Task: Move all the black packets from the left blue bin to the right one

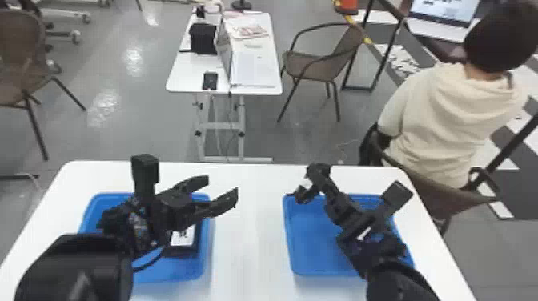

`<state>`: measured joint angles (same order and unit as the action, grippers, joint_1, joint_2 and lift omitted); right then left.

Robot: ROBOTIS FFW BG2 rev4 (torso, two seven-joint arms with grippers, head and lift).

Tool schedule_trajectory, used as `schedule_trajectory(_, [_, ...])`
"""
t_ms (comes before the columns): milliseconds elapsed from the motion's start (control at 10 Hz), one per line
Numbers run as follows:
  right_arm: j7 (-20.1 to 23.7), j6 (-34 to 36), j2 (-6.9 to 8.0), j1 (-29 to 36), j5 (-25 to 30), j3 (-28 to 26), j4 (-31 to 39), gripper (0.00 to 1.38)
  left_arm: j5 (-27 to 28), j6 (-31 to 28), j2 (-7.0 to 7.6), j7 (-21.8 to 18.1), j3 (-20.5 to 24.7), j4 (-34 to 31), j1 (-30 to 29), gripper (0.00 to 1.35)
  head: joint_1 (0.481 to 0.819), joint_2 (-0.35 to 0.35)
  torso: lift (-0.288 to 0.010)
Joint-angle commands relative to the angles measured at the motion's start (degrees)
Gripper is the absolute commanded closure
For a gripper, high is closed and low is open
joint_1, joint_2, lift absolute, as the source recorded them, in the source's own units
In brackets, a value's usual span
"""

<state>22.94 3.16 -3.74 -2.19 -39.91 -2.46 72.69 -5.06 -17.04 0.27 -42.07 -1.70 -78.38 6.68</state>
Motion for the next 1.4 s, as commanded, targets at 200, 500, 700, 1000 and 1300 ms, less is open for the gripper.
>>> schedule_trajectory(200, [0.1,0.4,-1.97,-1.7,-1.0,-3.1,-11.2,1.13,-1.9,0.9,0.08,2.3,7.5,-7.8,-7.5,0.08,0.695,-0.132,0.000])
schedule_trajectory(500, [-5.0,-3.1,-2.15,-2.6,8.9,-4.9,-13.7,0.14,-2.2,1.0,0.08,3.8,9.4,-8.0,-9.8,0.09,0.695,-0.115,0.000])
schedule_trajectory(700, [-8.4,-10.7,0.40,0.4,4.8,-6.9,-7.7,0.13,-1.9,-1.6,-0.27,8.1,10.1,-8.0,-11.0,0.09,0.695,-0.140,0.000])
schedule_trajectory(1000, [-8.3,-10.7,0.67,4.2,0.4,-7.5,3.2,0.16,-1.4,-9.7,-0.27,14.5,10.2,-4.8,-10.3,0.11,0.695,-0.141,0.000])
schedule_trajectory(1300, [-6.8,-10.7,0.75,5.6,-3.0,-7.1,7.9,0.16,-0.8,-13.5,0.96,16.8,7.2,5.1,-3.6,0.14,0.695,-0.143,0.000])
